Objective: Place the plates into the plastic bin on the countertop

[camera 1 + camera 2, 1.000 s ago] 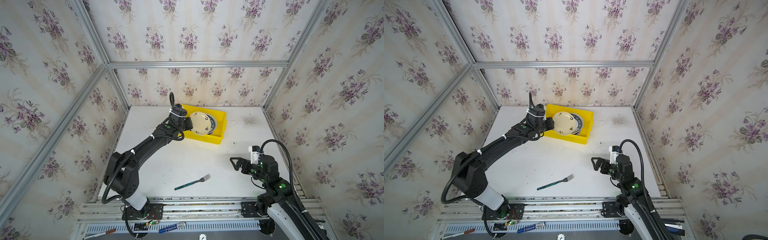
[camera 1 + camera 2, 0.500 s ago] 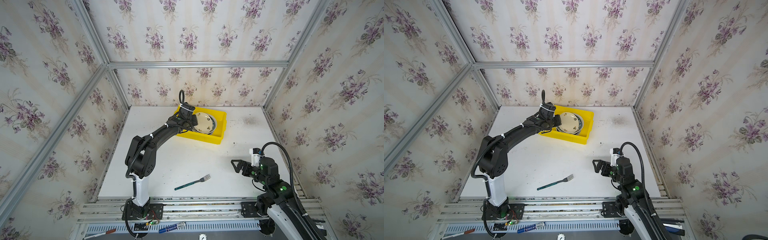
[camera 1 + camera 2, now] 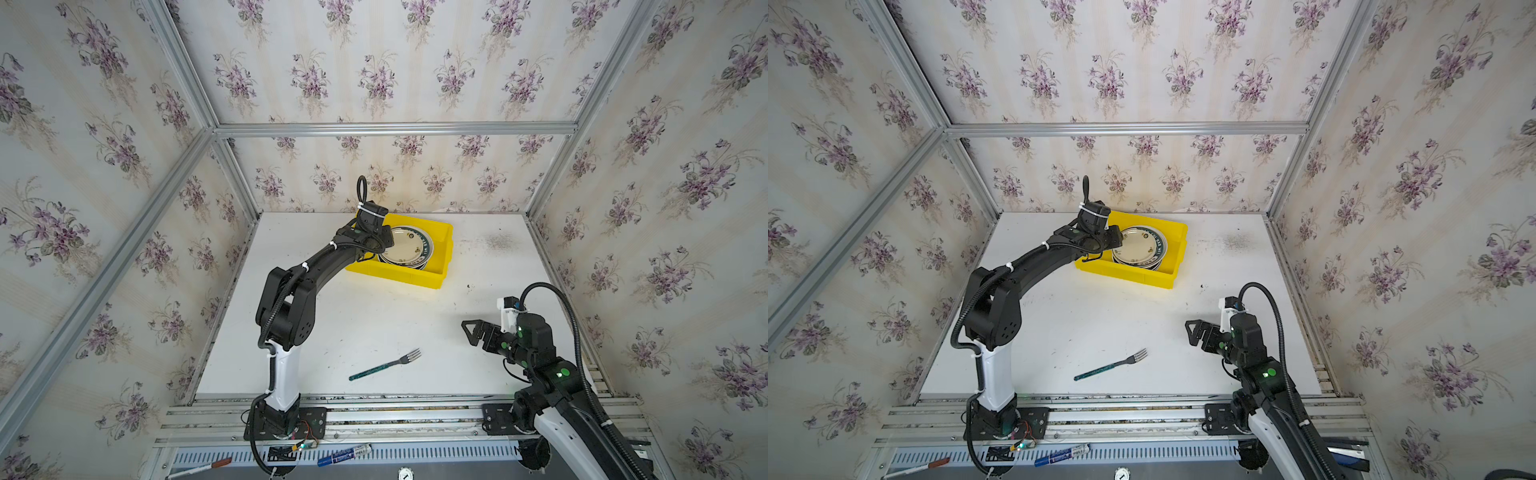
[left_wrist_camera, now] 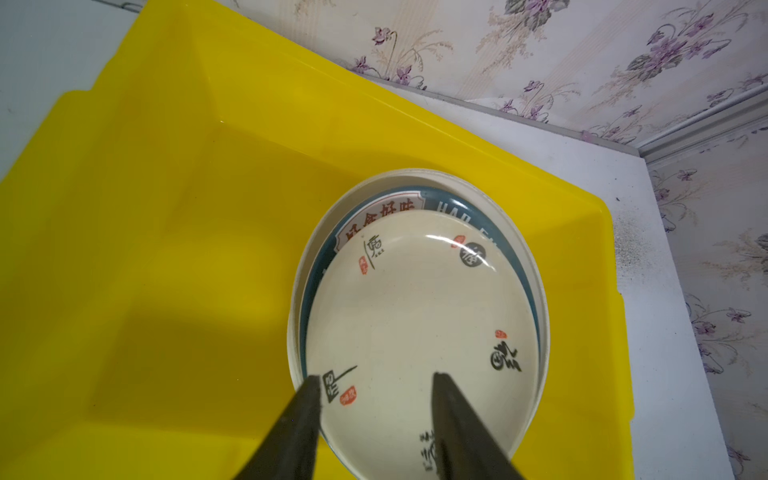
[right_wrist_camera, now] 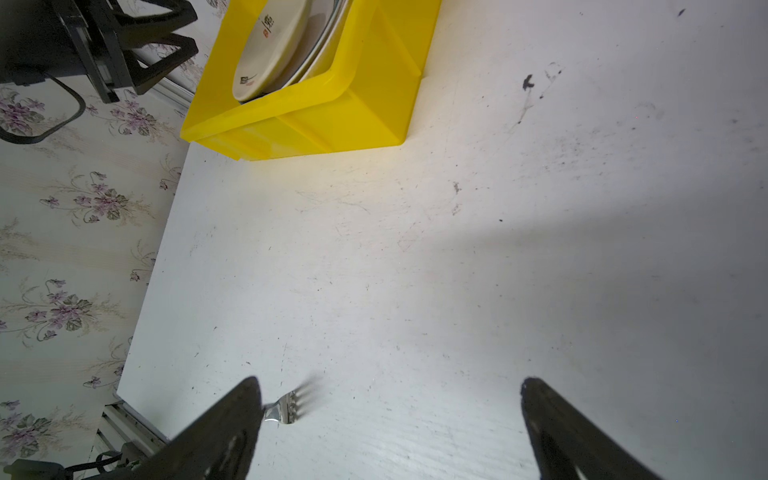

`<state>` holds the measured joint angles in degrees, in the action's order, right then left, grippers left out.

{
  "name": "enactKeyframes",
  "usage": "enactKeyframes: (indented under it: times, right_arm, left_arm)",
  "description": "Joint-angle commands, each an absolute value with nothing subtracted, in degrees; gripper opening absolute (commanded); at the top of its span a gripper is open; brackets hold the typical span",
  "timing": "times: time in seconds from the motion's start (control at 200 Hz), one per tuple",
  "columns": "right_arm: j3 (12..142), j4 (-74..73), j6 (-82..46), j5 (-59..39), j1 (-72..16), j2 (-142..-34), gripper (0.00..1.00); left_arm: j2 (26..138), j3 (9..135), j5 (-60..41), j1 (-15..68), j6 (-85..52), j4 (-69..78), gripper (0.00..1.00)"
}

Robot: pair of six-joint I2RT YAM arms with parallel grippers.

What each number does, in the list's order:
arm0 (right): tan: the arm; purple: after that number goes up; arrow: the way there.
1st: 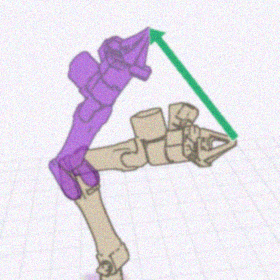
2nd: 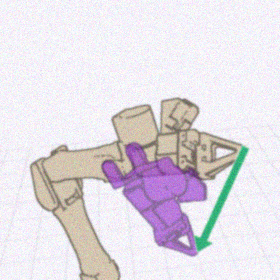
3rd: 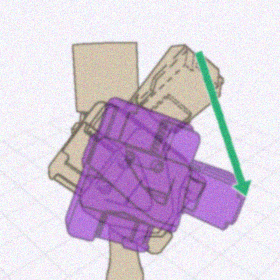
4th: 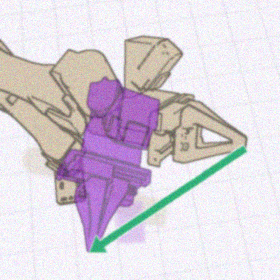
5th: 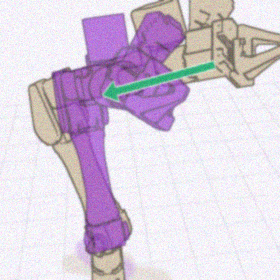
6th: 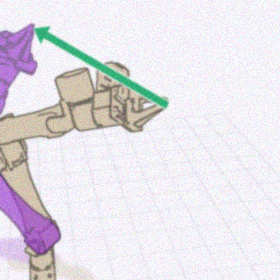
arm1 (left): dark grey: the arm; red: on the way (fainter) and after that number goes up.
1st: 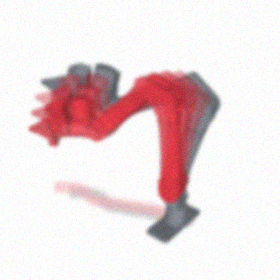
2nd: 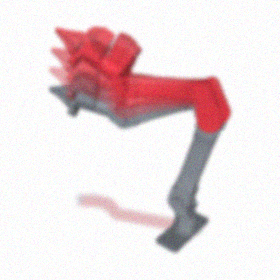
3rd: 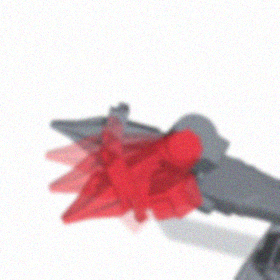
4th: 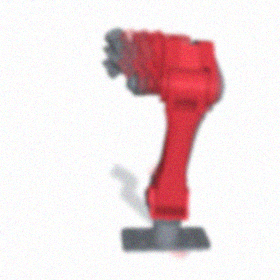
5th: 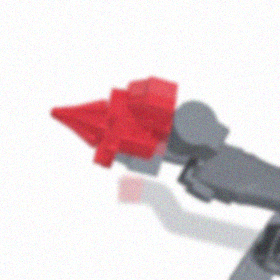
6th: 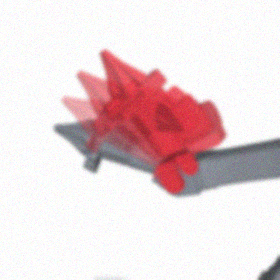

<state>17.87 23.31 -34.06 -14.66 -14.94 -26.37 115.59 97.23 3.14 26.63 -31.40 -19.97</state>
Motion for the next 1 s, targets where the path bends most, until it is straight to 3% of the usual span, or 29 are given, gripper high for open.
enactKeyframes:
  times: [0.0, 0.32, 0.615, 0.8, 1.0]
  right_arm:
    - [18.42, 21.87, -34.78, -13.56, -14.94, -26.54, 0.99]
    - [18.63, 24.14, -36.08, -9.60, -14.94, -24.87, 0.99]
    - [20.00, 23.55, -32.66, -2.24, -14.85, -22.62, 0.99]
    - [20.60, 17.83, -29.64, 4.31, -14.77, -24.52, 0.99]
    - [19.86, 8.10, -27.25, 7.85, -14.68, -30.50, 0.99]
  left_arm:
    - [114.12, 97.23, 2.86, 26.62, -30.00, -19.64, 1.00]
    - [102.20, 88.55, 7.57, 26.63, -28.88, -18.54, 1.00]
    - [80.62, 65.53, 19.52, 26.66, -24.68, -9.52, 1.00]
    - [62.89, 46.12, 34.09, 26.72, -16.91, 4.13, 1.00]
    - [54.28, 29.49, 39.74, 24.96, -2.49, 23.01, 1.00]
